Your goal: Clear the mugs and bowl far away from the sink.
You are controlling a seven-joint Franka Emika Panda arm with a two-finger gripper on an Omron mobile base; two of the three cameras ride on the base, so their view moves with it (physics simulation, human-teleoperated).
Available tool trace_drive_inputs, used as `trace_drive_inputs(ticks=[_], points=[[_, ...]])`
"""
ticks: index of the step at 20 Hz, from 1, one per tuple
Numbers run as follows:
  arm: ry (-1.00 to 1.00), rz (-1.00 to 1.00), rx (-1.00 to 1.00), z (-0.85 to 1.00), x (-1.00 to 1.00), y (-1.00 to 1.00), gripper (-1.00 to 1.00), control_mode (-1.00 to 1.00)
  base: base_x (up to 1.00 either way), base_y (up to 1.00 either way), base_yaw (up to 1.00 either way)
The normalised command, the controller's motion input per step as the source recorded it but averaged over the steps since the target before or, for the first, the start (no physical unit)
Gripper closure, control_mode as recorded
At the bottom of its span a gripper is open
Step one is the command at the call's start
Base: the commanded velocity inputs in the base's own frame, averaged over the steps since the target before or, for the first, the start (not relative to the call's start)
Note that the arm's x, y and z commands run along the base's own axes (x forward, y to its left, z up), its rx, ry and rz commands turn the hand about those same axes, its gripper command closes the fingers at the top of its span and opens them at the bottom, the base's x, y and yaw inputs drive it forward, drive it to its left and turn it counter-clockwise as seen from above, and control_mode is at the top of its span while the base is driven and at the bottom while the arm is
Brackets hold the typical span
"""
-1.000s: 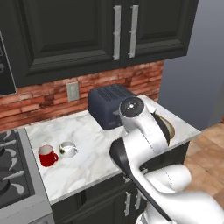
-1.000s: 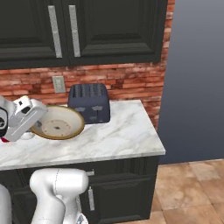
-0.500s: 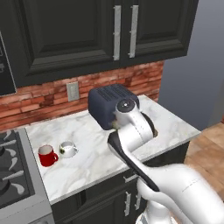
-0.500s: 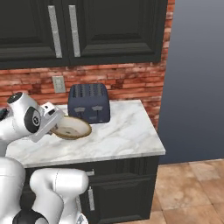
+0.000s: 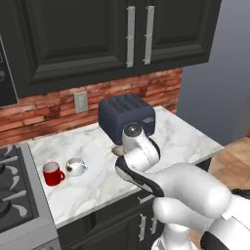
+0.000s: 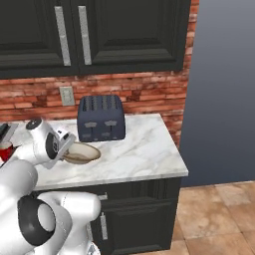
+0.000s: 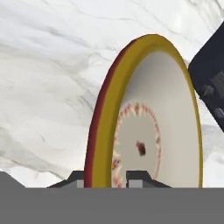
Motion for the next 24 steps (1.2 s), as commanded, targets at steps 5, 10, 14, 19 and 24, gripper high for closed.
trace_drive_inputs(ticks=[5,10,14,19,24], points=[[0.00,0.19,0.00,-0.67,0.46,0.39,1.00,-1.00,0.00,0.00,0.00],[0.00,0.17,0.01,-0.53,0.32,0.39,1.00,-1.00,0.00,0.00,0.00],[0.00,0.12,0.01,-0.21,0.00,0.49,1.00,-1.00,0.00,0.00,0.00],[0.00,0.11,0.03,-0.13,0.00,0.40,-1.00,-1.00,0.00,0.00,0.00],[0.01,0.09,0.04,-0.07,0.00,0.32,-1.00,-1.00,0.00,0.00,0.00]])
